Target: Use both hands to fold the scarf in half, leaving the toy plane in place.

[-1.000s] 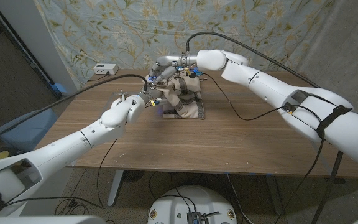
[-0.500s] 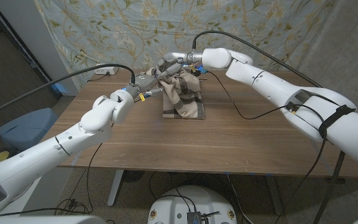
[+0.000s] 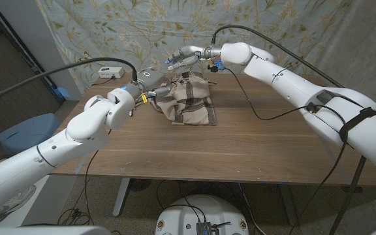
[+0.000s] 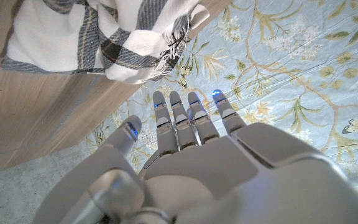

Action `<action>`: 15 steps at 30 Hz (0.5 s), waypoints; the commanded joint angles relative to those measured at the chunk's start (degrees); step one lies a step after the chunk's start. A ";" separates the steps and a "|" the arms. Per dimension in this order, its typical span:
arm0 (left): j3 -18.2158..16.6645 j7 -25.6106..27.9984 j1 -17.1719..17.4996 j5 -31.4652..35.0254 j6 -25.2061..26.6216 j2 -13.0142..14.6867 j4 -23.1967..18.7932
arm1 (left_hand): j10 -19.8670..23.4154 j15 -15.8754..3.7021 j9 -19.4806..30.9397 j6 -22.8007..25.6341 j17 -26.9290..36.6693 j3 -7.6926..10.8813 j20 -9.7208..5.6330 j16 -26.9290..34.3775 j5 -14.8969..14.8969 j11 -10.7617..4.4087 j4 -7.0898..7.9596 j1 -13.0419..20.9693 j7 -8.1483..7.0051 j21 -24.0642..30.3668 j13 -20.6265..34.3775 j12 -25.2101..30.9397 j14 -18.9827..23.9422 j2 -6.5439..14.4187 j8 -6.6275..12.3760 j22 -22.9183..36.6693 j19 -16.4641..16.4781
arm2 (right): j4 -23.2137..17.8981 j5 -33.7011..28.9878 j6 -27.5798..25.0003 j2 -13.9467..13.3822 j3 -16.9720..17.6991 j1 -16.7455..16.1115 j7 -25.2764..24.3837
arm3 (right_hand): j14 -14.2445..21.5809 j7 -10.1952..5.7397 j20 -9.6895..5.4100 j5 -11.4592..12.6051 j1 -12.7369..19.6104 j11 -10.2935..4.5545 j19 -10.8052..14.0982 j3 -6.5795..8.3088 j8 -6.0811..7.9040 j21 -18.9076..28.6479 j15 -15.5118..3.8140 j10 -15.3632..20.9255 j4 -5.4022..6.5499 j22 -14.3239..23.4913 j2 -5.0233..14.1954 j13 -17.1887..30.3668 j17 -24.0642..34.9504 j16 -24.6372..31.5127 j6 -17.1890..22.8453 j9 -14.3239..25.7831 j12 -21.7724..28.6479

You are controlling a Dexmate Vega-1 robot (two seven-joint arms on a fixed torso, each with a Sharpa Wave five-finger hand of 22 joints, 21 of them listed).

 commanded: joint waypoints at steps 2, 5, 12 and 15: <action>-8.48 5.93 7.45 -4.29 -2.17 1.45 -4.00 | -0.03 -0.04 0.22 -0.69 0.28 -0.05 0.14 -0.16 0.06 0.05 -0.69 0.88 0.31 -0.02 0.29 -0.29 0.15 0.74 -0.71 0.22 0.41 | -0.81 5.16 -3.14 -3.24 6.52 -1.35 -6.90 | 1.22 -0.05 0.05 0.35 -0.58 0.26 0.10 -0.20 0.72 -0.09 -0.21 1.31 0.12 -0.01 0.18 0.05 -0.20 0.71 1.33 0.17 0.67; -12.15 12.91 10.74 -7.56 -4.93 0.57 -3.18 | -1.08 0.13 0.25 -2.91 0.61 -0.79 0.14 -0.20 -0.15 0.04 -1.03 0.99 0.11 -0.02 0.35 -1.02 -0.28 0.69 -1.88 0.27 0.55 | -1.95 6.74 -3.15 -4.33 8.26 -3.07 -9.10 | 1.30 -0.03 0.01 0.43 -0.58 0.23 0.16 0.00 0.81 -0.13 -0.26 1.55 0.18 -0.01 0.68 0.03 -0.30 0.79 1.51 0.15 0.77; -18.21 25.01 15.54 -16.08 -13.49 -3.31 0.20 | -7.72 1.67 0.29 -12.52 1.29 -2.91 0.91 -1.09 -0.43 1.30 0.46 -0.61 -0.38 -0.25 0.59 -4.32 -3.50 0.62 -4.18 0.47 0.42 | -6.02 11.25 -2.90 -7.28 12.42 -7.86 -12.52 | 0.60 -0.22 -0.21 0.43 -0.99 0.16 -0.26 0.30 0.62 -0.49 0.07 0.57 0.49 -0.01 1.75 -0.04 -0.56 0.64 0.95 0.12 0.40; -19.89 28.88 16.77 -19.66 -17.85 -5.25 2.18 | -10.83 2.67 0.25 -16.81 1.35 -4.19 1.33 -1.58 -0.60 1.90 1.23 -1.98 -0.46 -0.36 0.68 -5.24 -5.58 -0.72 -4.28 0.56 0.34 | -8.10 13.14 -3.10 -8.64 14.00 -10.00 -13.35 | 0.29 -0.41 -0.16 0.35 -1.30 0.23 -0.52 0.28 0.41 -0.67 0.20 0.40 0.63 -0.02 1.96 -0.06 -0.67 0.58 0.35 0.10 0.35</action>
